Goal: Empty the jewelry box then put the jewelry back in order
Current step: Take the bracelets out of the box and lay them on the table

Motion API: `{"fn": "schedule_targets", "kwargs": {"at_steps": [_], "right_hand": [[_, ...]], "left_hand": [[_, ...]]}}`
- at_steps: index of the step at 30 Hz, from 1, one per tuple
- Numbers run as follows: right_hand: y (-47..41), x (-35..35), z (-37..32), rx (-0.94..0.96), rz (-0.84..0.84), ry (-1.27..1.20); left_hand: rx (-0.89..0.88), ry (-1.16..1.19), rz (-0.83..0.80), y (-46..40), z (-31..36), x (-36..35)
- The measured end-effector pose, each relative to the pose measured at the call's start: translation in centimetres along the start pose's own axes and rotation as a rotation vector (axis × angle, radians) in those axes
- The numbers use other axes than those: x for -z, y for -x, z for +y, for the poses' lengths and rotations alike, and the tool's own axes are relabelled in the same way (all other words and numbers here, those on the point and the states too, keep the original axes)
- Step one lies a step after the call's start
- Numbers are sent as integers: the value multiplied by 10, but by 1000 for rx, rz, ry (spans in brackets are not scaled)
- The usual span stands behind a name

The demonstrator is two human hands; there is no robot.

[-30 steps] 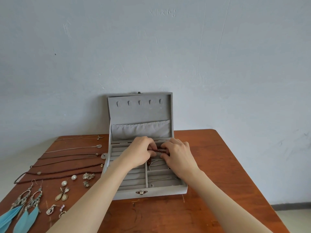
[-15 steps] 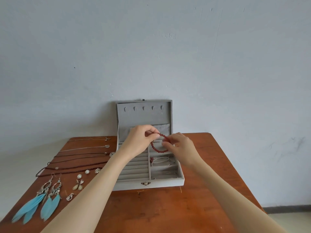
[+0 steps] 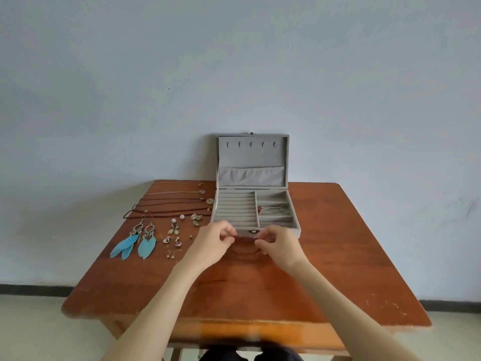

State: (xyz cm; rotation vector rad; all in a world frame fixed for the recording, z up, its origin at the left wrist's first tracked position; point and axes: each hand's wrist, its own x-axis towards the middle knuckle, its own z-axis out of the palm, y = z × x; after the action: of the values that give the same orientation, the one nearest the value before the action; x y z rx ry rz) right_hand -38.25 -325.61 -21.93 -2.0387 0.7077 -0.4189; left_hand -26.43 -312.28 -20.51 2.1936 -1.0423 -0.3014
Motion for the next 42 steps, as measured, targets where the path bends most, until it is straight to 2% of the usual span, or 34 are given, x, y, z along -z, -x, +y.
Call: {"fn": "schedule_targets", "kwargs": {"at_steps": [6, 16, 23, 29, 35, 42], "right_hand": [[-10, -15, 1, 39, 67, 128], [-11, -26, 3, 27, 59, 148], [-6, -38, -4, 63, 165, 301], [-8, -15, -6, 54, 172, 259], [-37, 31, -7, 146, 219, 264], [-87, 54, 27, 164, 228, 508]], "left_hand": [[-39, -34, 81, -4, -11, -4], [-45, -120, 125, -9, -23, -2], [-55, -230, 180, 0, -26, -6], [-186, -228, 210, -5, -20, 6], [-390, -286, 184, -40, 11, -1], [-417, -411, 110, -101, 29, -31]]}}
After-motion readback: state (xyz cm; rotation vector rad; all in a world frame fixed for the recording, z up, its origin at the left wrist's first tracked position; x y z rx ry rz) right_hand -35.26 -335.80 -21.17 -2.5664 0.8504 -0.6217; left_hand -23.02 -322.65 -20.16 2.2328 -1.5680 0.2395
